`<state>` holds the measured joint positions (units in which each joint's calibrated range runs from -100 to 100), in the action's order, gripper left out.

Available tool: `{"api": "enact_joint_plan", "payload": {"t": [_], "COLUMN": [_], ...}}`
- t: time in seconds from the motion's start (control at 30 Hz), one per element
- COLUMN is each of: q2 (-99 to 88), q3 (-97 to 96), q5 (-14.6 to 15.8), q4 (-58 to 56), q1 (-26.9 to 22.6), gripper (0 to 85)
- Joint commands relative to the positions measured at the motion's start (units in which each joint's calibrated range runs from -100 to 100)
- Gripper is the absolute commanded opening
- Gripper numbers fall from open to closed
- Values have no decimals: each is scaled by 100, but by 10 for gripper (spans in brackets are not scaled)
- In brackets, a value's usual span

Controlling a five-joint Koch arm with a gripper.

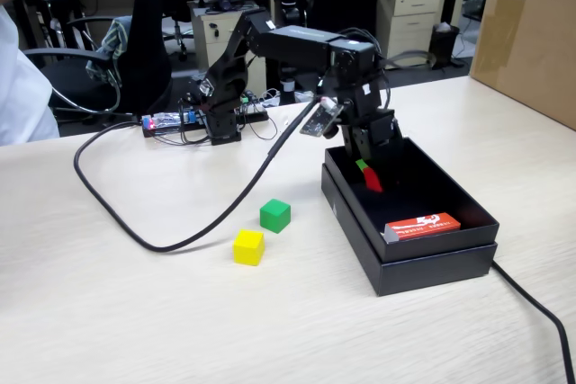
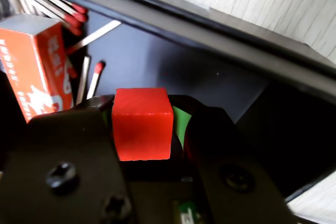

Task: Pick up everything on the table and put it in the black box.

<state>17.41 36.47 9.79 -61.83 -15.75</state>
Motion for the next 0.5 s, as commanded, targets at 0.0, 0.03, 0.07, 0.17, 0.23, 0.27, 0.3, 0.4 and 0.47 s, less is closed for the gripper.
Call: {"api": "enact_joint_plan", "payload": {"t": [0.0, 0.03, 0.07, 0.17, 0.23, 0.27, 0.3, 0.4, 0.47], "q2": [-3, 66, 238, 422, 410, 284, 89, -898, -1724], "q3": [596, 596, 587, 533, 487, 469, 424, 270, 215], "q5": [29, 34, 49, 49, 49, 49, 49, 49, 44], "q4": [-51, -68, -94, -318, -413, -439, -448, -448, -457], "q1": [-63, -73, -78, -78, -63, -44, -34, 20, 112], "gripper": [9, 9, 25, 210, 285, 358, 384, 394, 394]}}
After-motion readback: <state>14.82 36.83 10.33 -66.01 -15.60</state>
